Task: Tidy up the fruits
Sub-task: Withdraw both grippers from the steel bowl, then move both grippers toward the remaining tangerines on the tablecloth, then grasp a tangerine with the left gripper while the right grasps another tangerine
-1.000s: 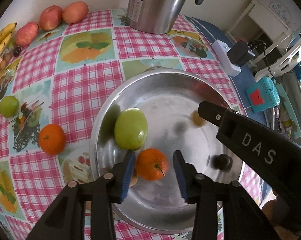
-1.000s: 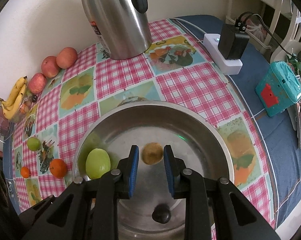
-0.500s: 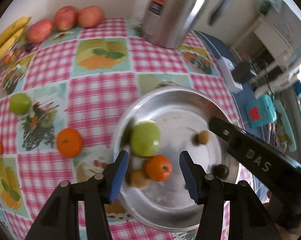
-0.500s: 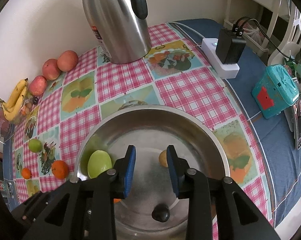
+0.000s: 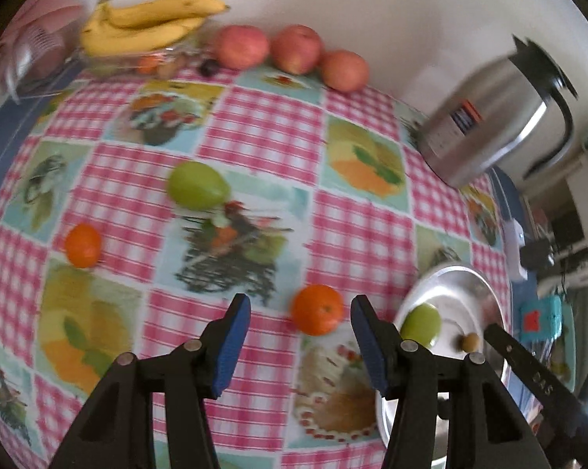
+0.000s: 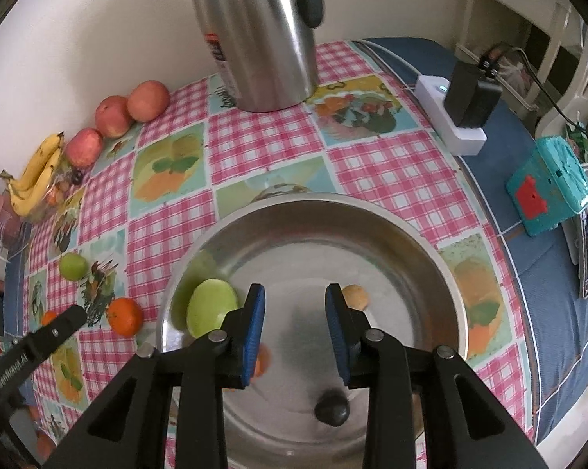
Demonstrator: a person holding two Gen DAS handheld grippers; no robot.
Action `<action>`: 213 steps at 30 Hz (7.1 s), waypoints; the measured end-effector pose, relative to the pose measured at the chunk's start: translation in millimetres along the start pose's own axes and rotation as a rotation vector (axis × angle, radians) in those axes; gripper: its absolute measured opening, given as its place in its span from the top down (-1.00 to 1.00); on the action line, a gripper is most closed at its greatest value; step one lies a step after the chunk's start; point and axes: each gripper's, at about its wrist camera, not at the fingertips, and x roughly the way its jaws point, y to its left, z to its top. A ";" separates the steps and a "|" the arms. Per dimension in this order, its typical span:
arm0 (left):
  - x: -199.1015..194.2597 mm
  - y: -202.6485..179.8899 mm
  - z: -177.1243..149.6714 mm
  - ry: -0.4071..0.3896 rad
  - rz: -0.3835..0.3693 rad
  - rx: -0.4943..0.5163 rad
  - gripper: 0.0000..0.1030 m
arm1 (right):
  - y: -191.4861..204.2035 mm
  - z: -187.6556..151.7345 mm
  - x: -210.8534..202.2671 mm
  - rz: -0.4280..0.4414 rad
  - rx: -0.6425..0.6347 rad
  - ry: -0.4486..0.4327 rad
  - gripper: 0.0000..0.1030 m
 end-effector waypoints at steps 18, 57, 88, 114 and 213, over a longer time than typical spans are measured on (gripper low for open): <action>-15.3 20.5 3.4 -0.050 0.076 -0.051 -0.72 | 57.0 -4.9 -3.6 0.064 -0.134 -0.012 -0.15; -23.4 16.2 5.6 -0.141 0.208 0.075 -1.00 | 56.3 -2.8 -2.3 0.054 -0.089 -0.068 -0.98; -57.7 144.7 24.9 -0.178 0.270 -0.091 -1.00 | 175.5 -35.3 14.7 0.163 -0.375 0.029 -0.98; 0.9 149.3 26.2 -0.028 0.245 -0.087 -0.61 | 179.9 -43.1 58.5 0.122 -0.387 0.088 -0.65; -44.4 24.7 37.8 -0.141 0.067 0.091 0.25 | 105.9 -3.3 -1.2 0.082 -0.246 -0.054 0.20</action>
